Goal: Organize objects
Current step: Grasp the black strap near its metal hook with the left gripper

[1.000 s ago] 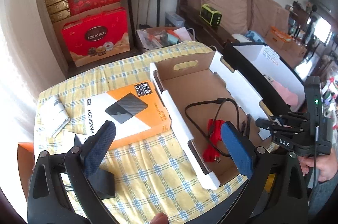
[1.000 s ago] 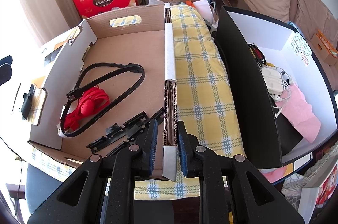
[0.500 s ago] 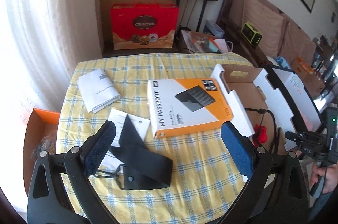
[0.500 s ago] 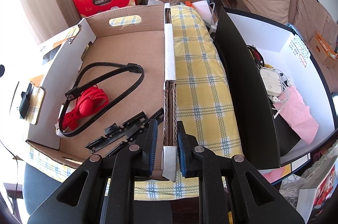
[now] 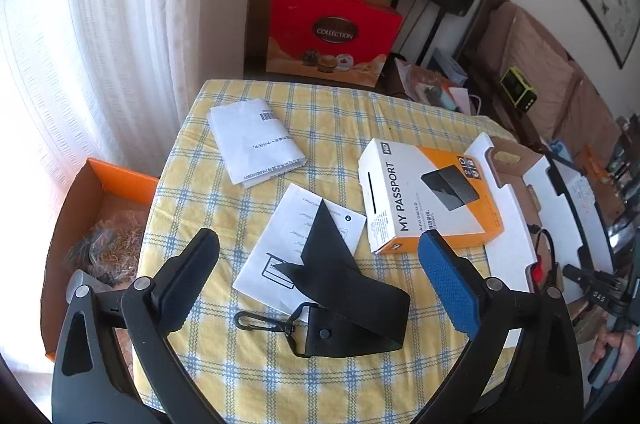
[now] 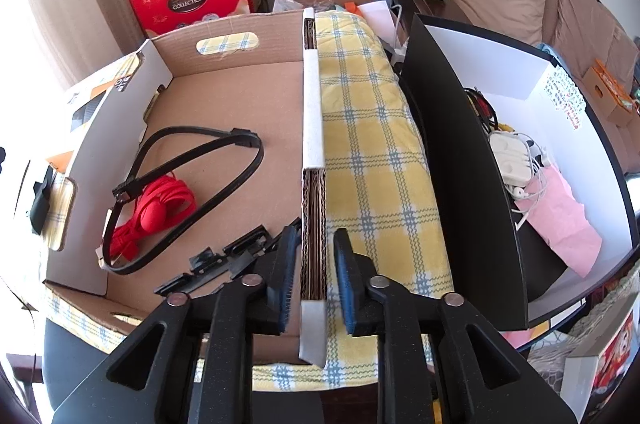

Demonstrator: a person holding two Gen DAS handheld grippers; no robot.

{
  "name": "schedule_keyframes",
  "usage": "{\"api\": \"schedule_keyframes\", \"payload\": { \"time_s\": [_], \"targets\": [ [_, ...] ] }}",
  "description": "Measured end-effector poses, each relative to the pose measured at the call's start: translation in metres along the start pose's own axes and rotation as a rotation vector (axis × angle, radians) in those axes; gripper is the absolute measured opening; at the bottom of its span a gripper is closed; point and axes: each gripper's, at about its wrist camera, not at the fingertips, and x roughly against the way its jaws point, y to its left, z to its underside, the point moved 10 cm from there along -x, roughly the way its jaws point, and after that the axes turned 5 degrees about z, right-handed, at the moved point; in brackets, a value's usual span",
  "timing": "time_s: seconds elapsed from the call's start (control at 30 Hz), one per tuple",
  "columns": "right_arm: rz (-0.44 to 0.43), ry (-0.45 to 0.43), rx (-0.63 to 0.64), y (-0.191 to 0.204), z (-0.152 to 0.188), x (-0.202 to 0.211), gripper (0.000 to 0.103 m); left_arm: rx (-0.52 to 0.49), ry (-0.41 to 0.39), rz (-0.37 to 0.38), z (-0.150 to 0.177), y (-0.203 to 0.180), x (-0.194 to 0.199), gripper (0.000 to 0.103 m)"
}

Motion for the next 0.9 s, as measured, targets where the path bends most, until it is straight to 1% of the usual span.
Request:
{"api": "schedule_keyframes", "payload": {
  "time_s": [0.13,0.27,0.37,0.4,0.47,0.67,0.9],
  "targets": [
    [0.004,-0.009,0.002,-0.002,-0.013,-0.002,0.026,0.009,0.007,-0.01,-0.001,0.007,-0.004,0.1],
    [-0.018,-0.003,0.009,-0.001,-0.026,-0.007,0.026,0.015,0.017,-0.017,0.0,0.009,-0.009,0.1],
    [-0.029,0.004,0.017,0.0,-0.031,-0.012,0.013,0.017,0.019,-0.014,0.001,0.01,-0.011,0.1],
    [-0.042,0.003,0.015,0.001,-0.032,-0.012,0.012,0.016,0.019,-0.015,0.001,0.01,-0.012,0.1],
    [-0.039,-0.011,0.022,0.002,-0.035,-0.011,0.01,0.016,0.024,-0.016,0.001,0.01,-0.014,0.1],
    [0.0,-0.025,0.057,0.005,-0.035,-0.01,0.01,0.015,0.038,-0.013,0.002,0.011,-0.019,0.1],
    [-0.007,-0.026,0.052,0.004,-0.035,-0.011,0.01,0.034,0.05,-0.013,0.003,0.018,-0.02,0.1]
  ]
}}
